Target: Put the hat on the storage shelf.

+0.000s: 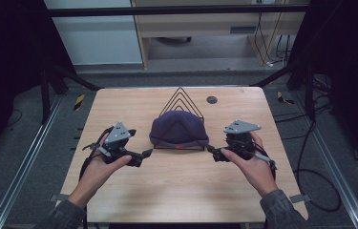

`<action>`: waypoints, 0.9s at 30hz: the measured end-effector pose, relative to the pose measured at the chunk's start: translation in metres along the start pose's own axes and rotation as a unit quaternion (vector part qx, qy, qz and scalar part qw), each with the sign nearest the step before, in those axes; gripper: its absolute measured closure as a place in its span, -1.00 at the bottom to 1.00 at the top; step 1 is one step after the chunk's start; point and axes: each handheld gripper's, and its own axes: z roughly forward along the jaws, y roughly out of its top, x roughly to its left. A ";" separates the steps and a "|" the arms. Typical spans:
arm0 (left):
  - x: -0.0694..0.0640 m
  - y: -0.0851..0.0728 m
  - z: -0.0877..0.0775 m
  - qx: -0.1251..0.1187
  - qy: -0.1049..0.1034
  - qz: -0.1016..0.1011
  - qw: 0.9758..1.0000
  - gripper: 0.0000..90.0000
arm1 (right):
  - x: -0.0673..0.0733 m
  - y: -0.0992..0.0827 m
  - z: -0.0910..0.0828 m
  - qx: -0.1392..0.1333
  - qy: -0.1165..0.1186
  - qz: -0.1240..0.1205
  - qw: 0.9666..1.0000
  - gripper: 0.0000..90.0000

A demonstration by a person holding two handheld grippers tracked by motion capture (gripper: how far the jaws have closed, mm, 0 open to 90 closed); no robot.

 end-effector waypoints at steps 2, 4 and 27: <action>0.000 -0.007 -0.005 0.003 0.000 0.001 1.000 -0.88 | -0.005 -0.008 -0.006 -0.001 -0.007 0.012 1.000 -0.81; 0.001 -0.015 -0.010 0.010 0.001 0.002 1.000 -0.89 | -0.009 -0.016 -0.010 0.001 -0.014 0.015 1.000 -0.79; 0.045 -0.096 -0.012 0.064 0.064 -0.051 0.995 -0.86 | -0.045 -0.099 -0.013 0.051 -0.062 0.061 0.995 -0.68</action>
